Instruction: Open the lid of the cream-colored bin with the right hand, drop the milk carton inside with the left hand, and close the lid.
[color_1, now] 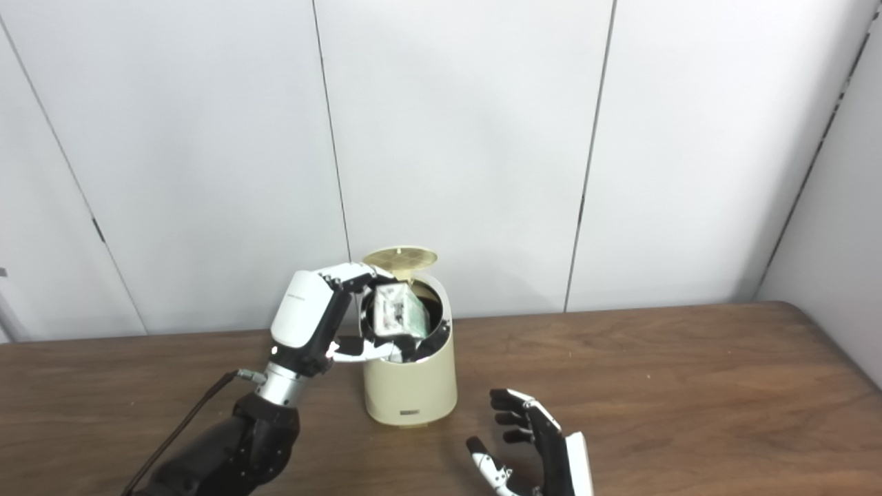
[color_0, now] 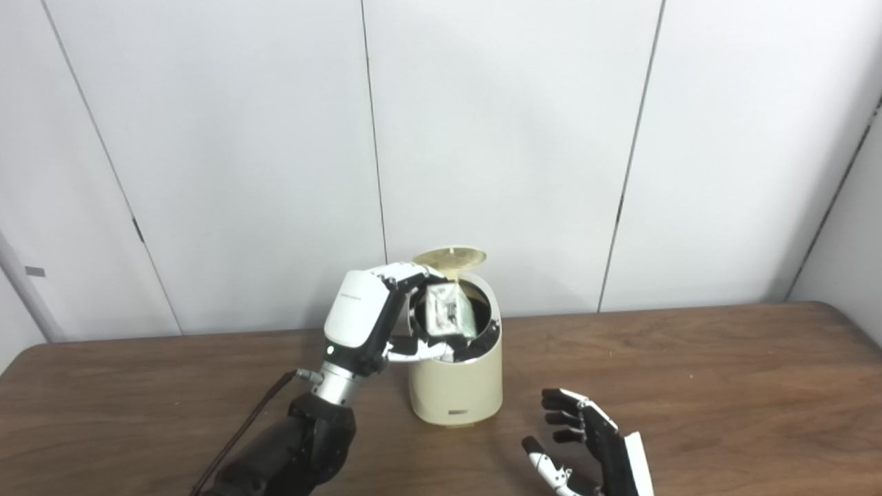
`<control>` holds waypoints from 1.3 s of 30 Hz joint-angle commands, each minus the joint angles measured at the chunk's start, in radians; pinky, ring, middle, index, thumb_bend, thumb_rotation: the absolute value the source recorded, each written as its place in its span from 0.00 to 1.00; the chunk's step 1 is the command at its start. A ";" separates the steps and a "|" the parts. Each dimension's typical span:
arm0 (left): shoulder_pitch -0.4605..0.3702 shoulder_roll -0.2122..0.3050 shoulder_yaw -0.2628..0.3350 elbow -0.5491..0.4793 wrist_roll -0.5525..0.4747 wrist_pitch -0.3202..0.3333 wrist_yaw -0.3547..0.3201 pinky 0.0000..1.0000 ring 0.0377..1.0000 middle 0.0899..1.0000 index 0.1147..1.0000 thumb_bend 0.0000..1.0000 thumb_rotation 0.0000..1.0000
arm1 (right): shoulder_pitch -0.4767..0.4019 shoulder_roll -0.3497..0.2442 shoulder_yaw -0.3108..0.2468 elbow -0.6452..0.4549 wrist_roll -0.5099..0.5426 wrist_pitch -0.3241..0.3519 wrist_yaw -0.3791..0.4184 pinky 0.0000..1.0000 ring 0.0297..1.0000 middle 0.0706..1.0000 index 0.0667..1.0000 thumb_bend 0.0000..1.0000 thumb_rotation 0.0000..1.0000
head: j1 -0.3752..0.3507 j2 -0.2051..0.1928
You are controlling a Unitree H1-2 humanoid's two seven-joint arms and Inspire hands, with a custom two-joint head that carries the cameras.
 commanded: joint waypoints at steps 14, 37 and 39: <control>-0.031 0.016 0.013 -0.033 -0.042 -0.007 -0.037 0.53 0.60 0.62 0.63 1.00 0.43 | 0.014 0.008 0.004 0.037 -0.008 -0.006 -0.014 0.59 0.67 0.69 0.68 0.26 0.13 | -0.001 -0.006; 0.689 0.114 0.492 -0.977 -0.706 0.120 -0.578 0.56 0.60 0.61 0.59 0.41 0.51 | -0.252 -0.204 -0.050 -0.422 -0.276 0.005 0.101 0.88 0.93 0.94 0.93 0.64 0.92 | 0.021 -0.040; 0.748 0.110 0.538 -1.003 -0.750 0.160 -0.628 0.65 0.69 0.70 0.70 0.44 0.74 | -0.327 -0.228 -0.054 -0.477 -0.258 0.063 0.185 0.85 0.94 0.93 0.91 0.69 0.92 | 0.023 -0.040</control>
